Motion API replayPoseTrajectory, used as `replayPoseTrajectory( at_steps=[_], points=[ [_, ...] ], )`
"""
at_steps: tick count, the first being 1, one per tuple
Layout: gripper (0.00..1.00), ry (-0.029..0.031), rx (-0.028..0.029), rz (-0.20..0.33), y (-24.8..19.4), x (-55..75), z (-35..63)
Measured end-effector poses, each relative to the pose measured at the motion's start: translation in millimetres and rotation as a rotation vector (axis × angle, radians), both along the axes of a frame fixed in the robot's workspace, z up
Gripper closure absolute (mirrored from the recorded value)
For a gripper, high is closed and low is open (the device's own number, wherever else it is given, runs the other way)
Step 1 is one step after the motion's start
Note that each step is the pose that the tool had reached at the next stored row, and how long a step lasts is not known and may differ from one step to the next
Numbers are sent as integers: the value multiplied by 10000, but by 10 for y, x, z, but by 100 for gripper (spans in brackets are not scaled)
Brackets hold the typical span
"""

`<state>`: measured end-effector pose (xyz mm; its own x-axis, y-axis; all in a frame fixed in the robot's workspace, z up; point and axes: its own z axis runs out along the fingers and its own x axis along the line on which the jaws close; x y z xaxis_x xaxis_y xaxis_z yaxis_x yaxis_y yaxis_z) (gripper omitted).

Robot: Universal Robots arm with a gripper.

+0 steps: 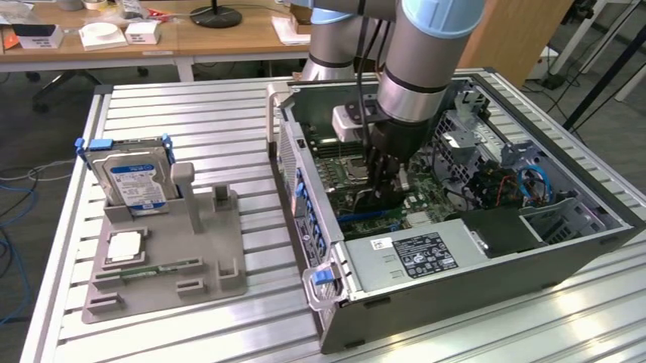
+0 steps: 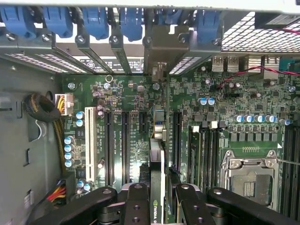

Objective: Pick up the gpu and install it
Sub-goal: 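Insert the gpu into the slot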

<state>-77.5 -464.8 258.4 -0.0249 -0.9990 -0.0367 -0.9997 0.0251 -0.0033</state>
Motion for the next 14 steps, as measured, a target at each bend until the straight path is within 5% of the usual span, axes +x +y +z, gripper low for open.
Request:
replayPoseTrajectory(
  at_steps=[14],
  points=[
    [74,3,3,-2,0,-1,4]
  ],
)
